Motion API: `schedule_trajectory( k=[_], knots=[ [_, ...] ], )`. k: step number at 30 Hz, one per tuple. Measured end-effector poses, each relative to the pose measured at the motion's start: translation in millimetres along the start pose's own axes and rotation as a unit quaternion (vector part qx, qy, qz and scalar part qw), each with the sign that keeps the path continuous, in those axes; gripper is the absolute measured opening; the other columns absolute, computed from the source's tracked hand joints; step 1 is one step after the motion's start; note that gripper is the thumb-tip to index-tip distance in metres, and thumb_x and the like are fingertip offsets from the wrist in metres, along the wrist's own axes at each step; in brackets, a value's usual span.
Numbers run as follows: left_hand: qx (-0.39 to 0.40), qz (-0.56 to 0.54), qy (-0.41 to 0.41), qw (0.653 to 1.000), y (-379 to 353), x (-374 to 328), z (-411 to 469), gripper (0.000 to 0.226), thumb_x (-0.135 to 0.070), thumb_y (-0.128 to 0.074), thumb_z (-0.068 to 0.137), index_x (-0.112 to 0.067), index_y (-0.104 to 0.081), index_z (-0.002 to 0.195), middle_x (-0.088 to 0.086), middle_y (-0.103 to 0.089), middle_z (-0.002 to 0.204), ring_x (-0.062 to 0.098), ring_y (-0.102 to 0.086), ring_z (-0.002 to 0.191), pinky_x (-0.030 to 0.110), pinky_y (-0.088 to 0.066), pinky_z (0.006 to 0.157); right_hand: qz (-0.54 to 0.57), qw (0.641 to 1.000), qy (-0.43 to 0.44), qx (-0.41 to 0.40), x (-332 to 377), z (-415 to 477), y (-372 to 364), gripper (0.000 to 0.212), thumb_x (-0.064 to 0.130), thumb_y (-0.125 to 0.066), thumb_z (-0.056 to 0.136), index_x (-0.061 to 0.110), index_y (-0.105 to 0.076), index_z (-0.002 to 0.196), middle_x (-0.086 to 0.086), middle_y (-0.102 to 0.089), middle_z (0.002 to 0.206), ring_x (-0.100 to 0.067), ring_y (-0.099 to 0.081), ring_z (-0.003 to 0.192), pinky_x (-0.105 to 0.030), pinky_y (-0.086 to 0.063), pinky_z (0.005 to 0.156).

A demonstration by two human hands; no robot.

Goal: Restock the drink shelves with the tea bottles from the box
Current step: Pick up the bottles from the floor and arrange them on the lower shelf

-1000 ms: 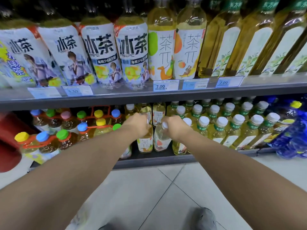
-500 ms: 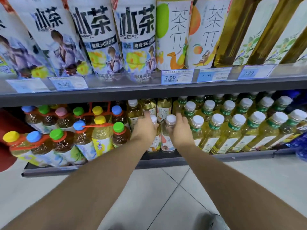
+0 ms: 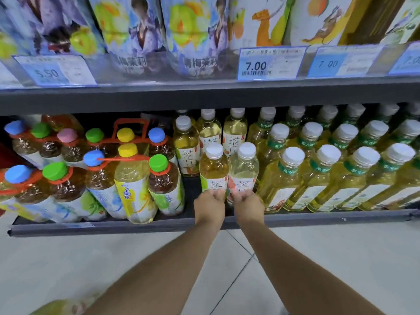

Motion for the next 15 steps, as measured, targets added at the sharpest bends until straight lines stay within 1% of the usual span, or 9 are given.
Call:
schedule_trajectory(
  k=[1,3,6,8,10,12,15],
  knots=[
    [-0.001,-0.007,-0.004,1.0,-4,1,5,0.037,-0.033,-0.044,0.103,-0.007,-0.07,0.1,0.008,-0.069,0.097,0.021,-0.055,0.084,0.028,-0.037,0.072,0.006,1.0,0.012,-0.007,-3,5,-4,0.019,0.03,-0.052,0.099,0.013,-0.06,0.095,-0.001,-0.059,0.086,-0.025,-0.063,0.093,-0.026,-0.039,0.072],
    [-0.01,-0.012,-0.019,1.0,-9,4,15,0.037,-0.032,-0.043,0.104,-0.008,-0.071,0.102,0.007,-0.069,0.098,0.019,-0.054,0.084,0.026,-0.034,0.073,-0.005,0.999,0.028,-0.017,-7,21,-13,0.017,0.03,-0.05,0.1,0.016,-0.054,0.092,0.0,-0.058,0.086,-0.025,-0.061,0.091,-0.027,-0.037,0.073],
    [-0.026,-0.019,-0.043,0.999,-14,4,34,0.035,-0.031,-0.044,0.104,-0.011,-0.072,0.106,0.007,-0.071,0.106,0.016,-0.057,0.087,0.025,-0.039,0.077,0.015,0.999,0.041,-0.03,-3,45,-23,0.023,0.034,-0.047,0.101,0.012,-0.058,0.099,-0.006,-0.062,0.096,-0.025,-0.059,0.091,-0.027,-0.036,0.074],
    [-0.026,-0.017,-0.051,0.998,-15,2,49,0.033,-0.03,-0.045,0.105,-0.01,-0.071,0.107,0.006,-0.071,0.107,0.015,-0.056,0.089,0.024,-0.039,0.078,0.02,0.998,0.051,-0.034,4,58,-27,0.027,0.035,-0.046,0.101,0.011,-0.057,0.101,-0.007,-0.062,0.098,-0.024,-0.057,0.088,-0.028,-0.036,0.075],
    [-0.027,-0.018,-0.059,0.998,-15,-3,63,0.034,-0.029,-0.045,0.104,-0.008,-0.071,0.103,0.008,-0.071,0.105,0.016,-0.057,0.09,0.025,-0.038,0.079,0.018,0.997,0.062,-0.029,11,70,-31,0.024,0.034,-0.046,0.101,0.012,-0.056,0.098,-0.006,-0.061,0.096,-0.022,-0.054,0.086,-0.029,-0.038,0.075],
    [-0.029,-0.014,-0.053,0.998,-16,-7,74,0.035,-0.029,-0.043,0.105,-0.008,-0.071,0.097,0.007,-0.07,0.1,0.018,-0.057,0.088,0.025,-0.037,0.077,0.03,0.997,0.066,-0.039,16,80,-33,0.022,0.031,-0.044,0.102,0.013,-0.056,0.096,-0.007,-0.061,0.098,-0.023,-0.054,0.088,-0.03,-0.038,0.078],
    [-0.026,-0.012,-0.047,0.998,-21,-7,85,0.036,-0.027,-0.042,0.105,-0.009,-0.069,0.092,0.005,-0.069,0.095,0.018,-0.056,0.086,0.024,-0.035,0.077,0.04,0.996,0.066,-0.053,14,89,-38,0.026,0.03,-0.041,0.103,0.011,-0.059,0.101,-0.01,-0.061,0.102,-0.025,-0.056,0.092,-0.03,-0.038,0.079]
  ],
)
Point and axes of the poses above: each hand's wrist, its own z-axis towards the middle knuckle, its own y-axis out of the back of the hand, x = y × z, the point moved 4 cm from there along z, towards the middle knuckle
